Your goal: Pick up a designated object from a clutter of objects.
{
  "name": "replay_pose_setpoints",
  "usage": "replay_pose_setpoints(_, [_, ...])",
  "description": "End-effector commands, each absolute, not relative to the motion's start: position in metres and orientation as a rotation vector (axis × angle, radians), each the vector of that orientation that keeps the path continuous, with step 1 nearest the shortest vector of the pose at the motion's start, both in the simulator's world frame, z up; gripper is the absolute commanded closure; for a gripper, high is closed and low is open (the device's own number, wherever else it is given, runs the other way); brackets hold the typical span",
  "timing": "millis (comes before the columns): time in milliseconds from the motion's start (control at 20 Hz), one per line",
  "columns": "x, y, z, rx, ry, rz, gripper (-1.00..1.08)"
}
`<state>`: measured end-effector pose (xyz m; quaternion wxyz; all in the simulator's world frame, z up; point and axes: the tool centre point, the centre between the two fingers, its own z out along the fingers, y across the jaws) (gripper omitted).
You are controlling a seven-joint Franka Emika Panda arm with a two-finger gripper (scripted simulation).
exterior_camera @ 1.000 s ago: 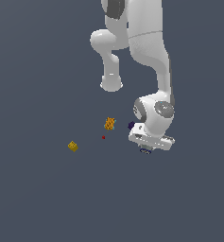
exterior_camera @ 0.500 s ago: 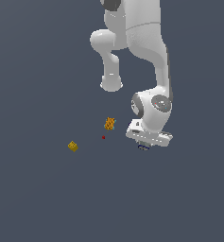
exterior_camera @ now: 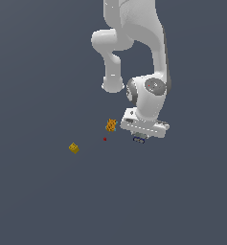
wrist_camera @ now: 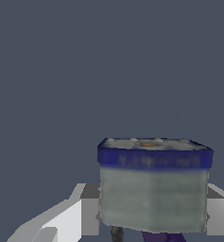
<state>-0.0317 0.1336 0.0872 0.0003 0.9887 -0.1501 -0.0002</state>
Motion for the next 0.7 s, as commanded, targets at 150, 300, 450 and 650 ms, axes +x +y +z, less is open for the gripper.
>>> replay_pose_setpoints(150, [-0.049,0.108,0.126,3.106,-0.472,0.001,1.08])
replay_pose_setpoints(300, [-0.058,0.094,0.146,3.106,-0.472,0.000,1.08])
replay_pose_setpoints(450, [-0.068,0.079,0.167,3.107,-0.472,0.000,1.08])
replay_pose_setpoints(650, [-0.080,0.060,0.196,3.109,-0.473,-0.001,1.08])
